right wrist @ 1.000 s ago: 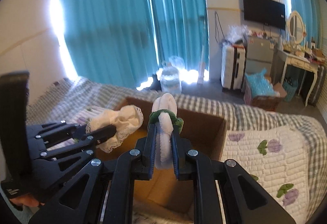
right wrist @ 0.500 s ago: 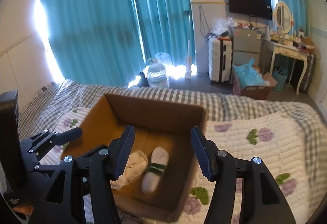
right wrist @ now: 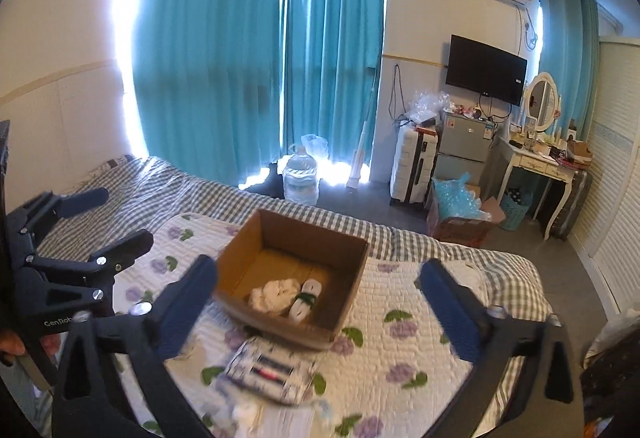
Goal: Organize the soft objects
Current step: 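Grasp the white sock ball with the left tool while the right grasps white tissue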
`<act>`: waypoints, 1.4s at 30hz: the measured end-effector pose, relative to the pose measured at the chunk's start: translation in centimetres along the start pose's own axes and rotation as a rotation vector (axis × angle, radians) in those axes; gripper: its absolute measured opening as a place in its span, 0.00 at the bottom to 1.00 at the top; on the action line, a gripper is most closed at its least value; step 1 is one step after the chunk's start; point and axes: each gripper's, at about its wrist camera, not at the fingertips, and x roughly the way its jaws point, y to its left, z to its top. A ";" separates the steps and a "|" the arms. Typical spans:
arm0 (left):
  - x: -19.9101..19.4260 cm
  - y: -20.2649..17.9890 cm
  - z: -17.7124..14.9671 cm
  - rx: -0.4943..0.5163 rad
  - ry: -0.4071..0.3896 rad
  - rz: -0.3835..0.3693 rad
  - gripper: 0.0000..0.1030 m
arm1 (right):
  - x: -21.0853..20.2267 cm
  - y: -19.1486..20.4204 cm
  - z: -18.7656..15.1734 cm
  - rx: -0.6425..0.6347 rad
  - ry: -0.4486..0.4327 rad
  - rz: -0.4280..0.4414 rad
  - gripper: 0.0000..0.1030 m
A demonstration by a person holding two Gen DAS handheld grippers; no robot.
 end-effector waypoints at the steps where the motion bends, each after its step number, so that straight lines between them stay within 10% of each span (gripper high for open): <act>1: -0.8 -0.1 -0.4 0.011 0.000 0.017 0.94 | -1.0 0.4 -0.3 -0.004 -0.004 0.000 1.00; 9: -1.1 1.4 -8.8 -0.067 0.121 0.043 0.94 | -2.1 3.2 -7.0 -0.035 0.067 0.047 1.00; 20: 4.7 1.0 -19.3 -0.156 0.274 0.105 0.94 | 8.8 5.8 -19.3 -0.020 0.241 0.071 0.97; 31: 8.2 0.7 -23.4 -0.207 0.387 0.029 0.94 | 14.7 7.4 -22.9 -0.066 0.382 0.157 0.48; 42: 8.3 0.4 -23.9 -0.192 0.399 0.043 0.94 | 15.1 7.9 -23.8 -0.072 0.407 0.195 0.28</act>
